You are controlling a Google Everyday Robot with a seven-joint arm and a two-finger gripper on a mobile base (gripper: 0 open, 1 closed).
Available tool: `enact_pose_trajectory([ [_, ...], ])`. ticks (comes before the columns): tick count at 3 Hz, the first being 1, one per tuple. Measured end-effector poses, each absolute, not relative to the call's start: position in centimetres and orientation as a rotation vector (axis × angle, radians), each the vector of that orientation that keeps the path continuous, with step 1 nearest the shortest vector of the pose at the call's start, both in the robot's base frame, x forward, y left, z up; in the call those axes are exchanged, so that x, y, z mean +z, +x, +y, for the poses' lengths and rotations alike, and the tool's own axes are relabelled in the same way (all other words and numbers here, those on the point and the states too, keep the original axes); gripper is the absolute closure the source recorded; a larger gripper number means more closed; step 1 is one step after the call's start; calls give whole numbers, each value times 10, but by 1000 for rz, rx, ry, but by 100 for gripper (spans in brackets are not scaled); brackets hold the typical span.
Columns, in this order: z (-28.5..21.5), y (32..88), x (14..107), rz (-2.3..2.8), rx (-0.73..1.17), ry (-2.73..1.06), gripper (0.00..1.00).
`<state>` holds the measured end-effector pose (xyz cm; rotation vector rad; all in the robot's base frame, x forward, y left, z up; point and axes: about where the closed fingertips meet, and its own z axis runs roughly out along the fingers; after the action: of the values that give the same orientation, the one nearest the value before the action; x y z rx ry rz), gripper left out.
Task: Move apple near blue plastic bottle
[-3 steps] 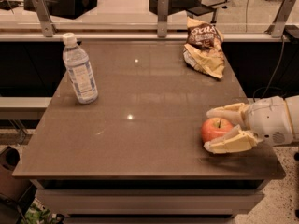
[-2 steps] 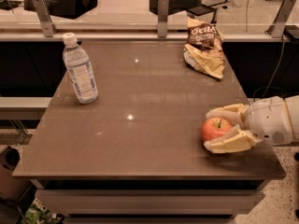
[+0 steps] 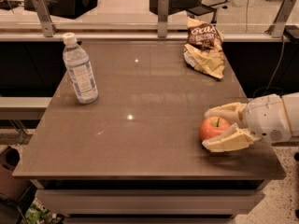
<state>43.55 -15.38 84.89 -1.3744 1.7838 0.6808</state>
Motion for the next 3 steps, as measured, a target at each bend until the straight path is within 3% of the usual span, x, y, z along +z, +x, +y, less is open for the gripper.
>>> enact_pose_trajectory([
  [3,-138,468,892,1742,629,-1314,100],
])
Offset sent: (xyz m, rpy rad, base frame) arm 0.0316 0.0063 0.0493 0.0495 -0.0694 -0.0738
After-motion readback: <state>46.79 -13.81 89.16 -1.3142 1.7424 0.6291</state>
